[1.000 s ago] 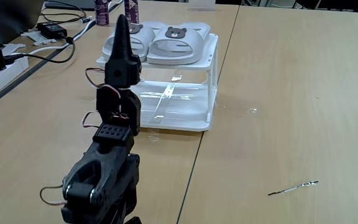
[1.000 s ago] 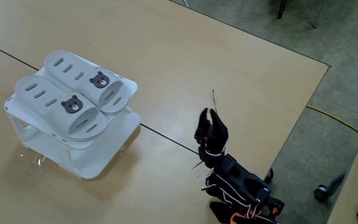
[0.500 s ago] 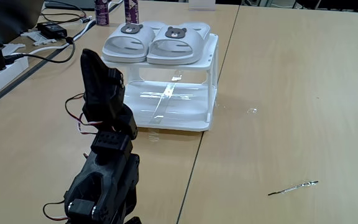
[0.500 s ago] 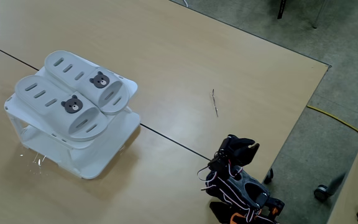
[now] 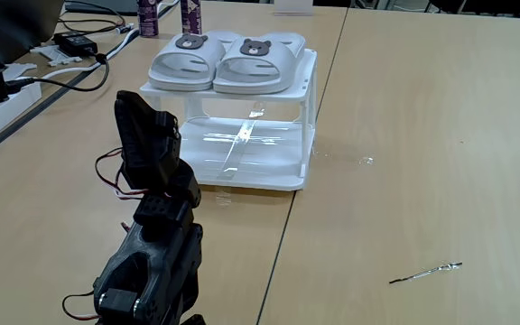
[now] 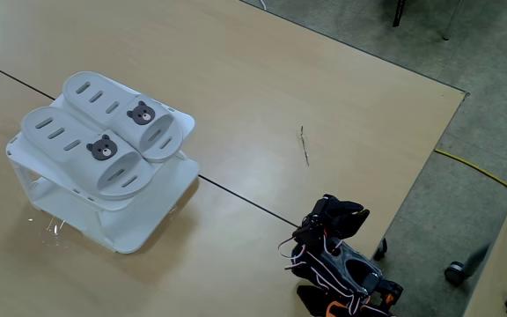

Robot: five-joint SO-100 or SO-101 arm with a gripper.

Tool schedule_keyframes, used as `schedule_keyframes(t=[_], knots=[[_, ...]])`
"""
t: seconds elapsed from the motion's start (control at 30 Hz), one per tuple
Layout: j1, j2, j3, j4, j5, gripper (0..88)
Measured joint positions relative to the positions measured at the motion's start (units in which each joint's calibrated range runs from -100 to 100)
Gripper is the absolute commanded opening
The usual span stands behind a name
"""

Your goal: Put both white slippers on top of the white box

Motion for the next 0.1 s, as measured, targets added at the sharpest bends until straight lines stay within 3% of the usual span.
schedule_keyframes(t=[0.1], knots=[[0.0,0.0,0.0,0.0,0.0,0.7]])
